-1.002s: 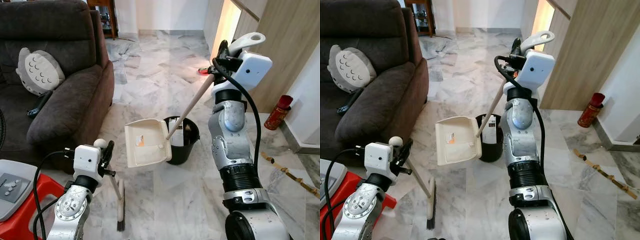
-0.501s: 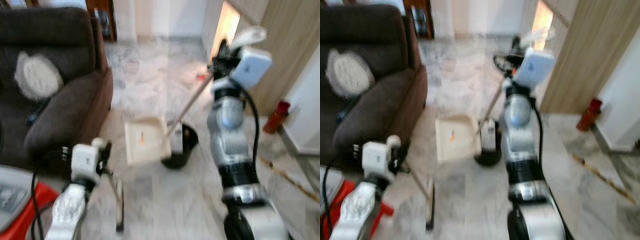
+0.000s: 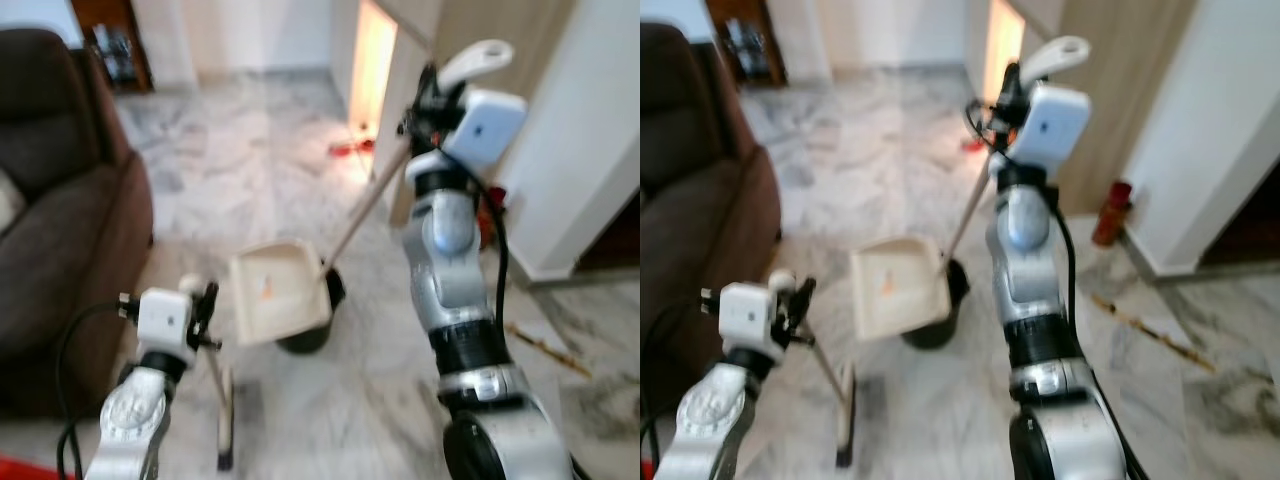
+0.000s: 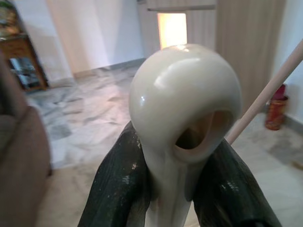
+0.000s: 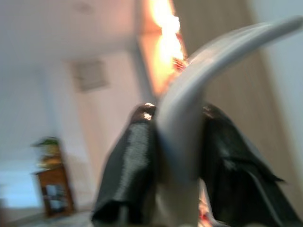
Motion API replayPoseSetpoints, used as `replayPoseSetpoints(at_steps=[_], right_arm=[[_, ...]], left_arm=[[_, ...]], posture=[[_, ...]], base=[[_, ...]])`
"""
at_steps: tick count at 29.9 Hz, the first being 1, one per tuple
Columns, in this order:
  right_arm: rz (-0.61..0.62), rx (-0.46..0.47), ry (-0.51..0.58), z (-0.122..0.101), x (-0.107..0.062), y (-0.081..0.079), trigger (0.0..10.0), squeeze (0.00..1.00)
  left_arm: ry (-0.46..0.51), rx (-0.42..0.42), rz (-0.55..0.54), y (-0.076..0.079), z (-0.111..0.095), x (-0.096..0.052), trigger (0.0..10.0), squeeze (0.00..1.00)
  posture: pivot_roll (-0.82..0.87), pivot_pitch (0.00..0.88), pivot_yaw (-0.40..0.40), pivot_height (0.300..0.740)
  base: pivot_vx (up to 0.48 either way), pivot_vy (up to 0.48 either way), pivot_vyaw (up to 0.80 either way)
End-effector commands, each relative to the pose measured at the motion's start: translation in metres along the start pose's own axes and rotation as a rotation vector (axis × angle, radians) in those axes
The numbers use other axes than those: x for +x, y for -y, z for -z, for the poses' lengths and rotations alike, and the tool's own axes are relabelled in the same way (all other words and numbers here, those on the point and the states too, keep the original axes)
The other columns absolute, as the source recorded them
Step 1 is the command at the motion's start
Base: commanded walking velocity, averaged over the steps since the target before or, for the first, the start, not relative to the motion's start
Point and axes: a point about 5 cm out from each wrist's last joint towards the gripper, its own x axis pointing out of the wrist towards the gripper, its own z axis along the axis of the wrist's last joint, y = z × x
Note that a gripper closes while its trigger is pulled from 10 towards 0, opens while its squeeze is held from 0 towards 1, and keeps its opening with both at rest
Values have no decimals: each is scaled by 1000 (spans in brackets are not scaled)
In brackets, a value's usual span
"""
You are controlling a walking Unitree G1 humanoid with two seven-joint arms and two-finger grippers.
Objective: Sweep floor
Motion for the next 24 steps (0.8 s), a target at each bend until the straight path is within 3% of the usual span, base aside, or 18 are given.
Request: replayPoseSetpoints(at_steps=[1, 8, 14, 24], right_arm=[[-32, 13, 98, -21, 9, -10, 10000, 0], [-58, 2, 95, -21, 9, -14, 10000, 0], [-100, 29, 100, -22, 8, -19, 10000, 0], [-93, 56, 97, -22, 9, -19, 10000, 0]], left_arm=[[59, 23, -7, -5, -11, 2, 10000, 0], [62, 23, -11, -5, -11, 2, 10000, 0], [66, 20, -16, -5, -12, 2, 10000, 0], [68, 22, -20, -6, -12, 1, 10000, 0]], posture=[[56, 4, -7, 740], [54, 4, -12, 740], [54, 3, -15, 740], [55, 3, -16, 740]], base=[[409, 0, 0], [373, 0, 0], [407, 0, 748], [406, 0, 0]])
